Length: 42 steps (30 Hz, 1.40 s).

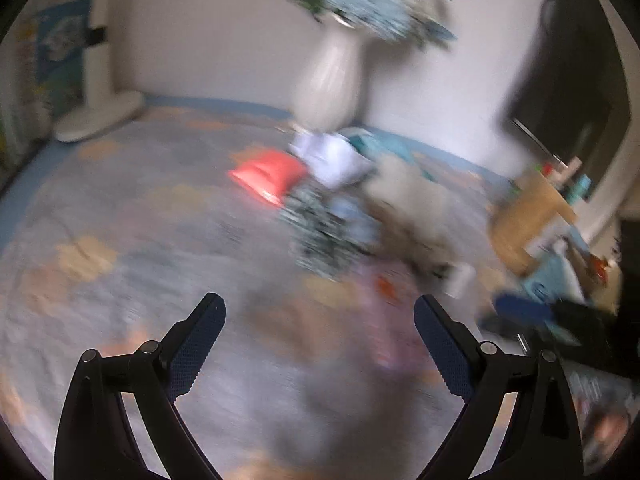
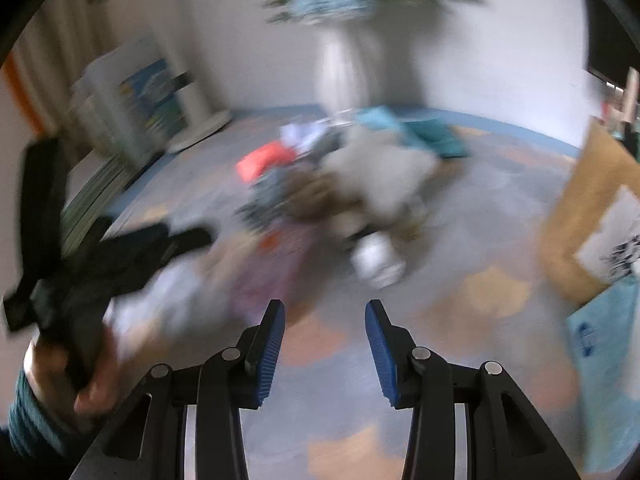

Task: Organize soft objects
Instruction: 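Grasp the purple wipes packet with the left gripper while the right gripper grasps the small plush toy, then carry the wipes packet and plush toy to the glass bowl and release both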

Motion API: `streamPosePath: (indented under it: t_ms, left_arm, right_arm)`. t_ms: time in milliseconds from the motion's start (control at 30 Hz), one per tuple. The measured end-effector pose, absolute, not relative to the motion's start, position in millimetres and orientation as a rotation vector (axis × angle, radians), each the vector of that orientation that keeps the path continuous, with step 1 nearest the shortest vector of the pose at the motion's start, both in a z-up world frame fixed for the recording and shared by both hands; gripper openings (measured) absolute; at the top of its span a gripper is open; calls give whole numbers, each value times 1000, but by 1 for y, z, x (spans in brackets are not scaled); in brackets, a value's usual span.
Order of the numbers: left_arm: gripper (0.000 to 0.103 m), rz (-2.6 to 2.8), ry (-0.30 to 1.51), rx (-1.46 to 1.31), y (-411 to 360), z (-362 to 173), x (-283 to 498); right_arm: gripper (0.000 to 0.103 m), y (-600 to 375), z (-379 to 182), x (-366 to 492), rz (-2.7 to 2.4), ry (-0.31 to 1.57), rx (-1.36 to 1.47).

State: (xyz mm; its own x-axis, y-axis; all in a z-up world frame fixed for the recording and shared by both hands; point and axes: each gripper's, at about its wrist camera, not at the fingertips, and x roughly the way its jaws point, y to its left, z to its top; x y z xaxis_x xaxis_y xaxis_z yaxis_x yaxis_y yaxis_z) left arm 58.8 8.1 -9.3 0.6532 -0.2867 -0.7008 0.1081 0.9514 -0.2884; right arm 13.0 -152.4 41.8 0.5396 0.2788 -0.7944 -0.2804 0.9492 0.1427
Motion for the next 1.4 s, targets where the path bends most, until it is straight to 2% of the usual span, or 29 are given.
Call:
streamPosePath:
  t_ms: [233,267,433,467,500,667,933,1033,1067,1100,1167,1400]
  left_arm:
    - [95,-286,917,-70,-50,-17,70]
    - [92,-286,921,-57,-56,-18,70]
    - [67,-274,956,-34,-65,-28,78]
    - [52,-258,941,-15,-67,-28,77]
    - [42,-252,934,0,-70,-28,76]
    - [37,-267,921,-3,-70,-26,70]
    - [37,-308,862,9,-69,-22,43]
    - [37,-297,827,31,-70,-19,37]
    - [37,-301,818,32,-70,-18,35]
    - [37,-302,810,33,-68,-18,36]
    - [37,-300,799,34,-66,-18,34]
    - [37,-298,812,71,-71,-20,37]
  right_arm:
    - [40,-160,31,55,327,993,-51]
    - [40,-159,30,58,336,994,-44]
    - [40,-151,18,77,376,997,-24]
    - [40,-150,17,78,379,994,-25]
    - [35,-148,15,76,377,990,-29]
    - [32,-154,18,57,340,973,-20]
    - [33,-192,18,3,294,1070,111]
    - [33,-195,18,-11,308,1052,127]
    - [37,-193,18,-14,316,1057,122]
    - [54,-191,17,-17,335,1065,116]
    - [67,-184,18,-24,399,1056,89]
    - [67,-179,15,-25,346,1003,67]
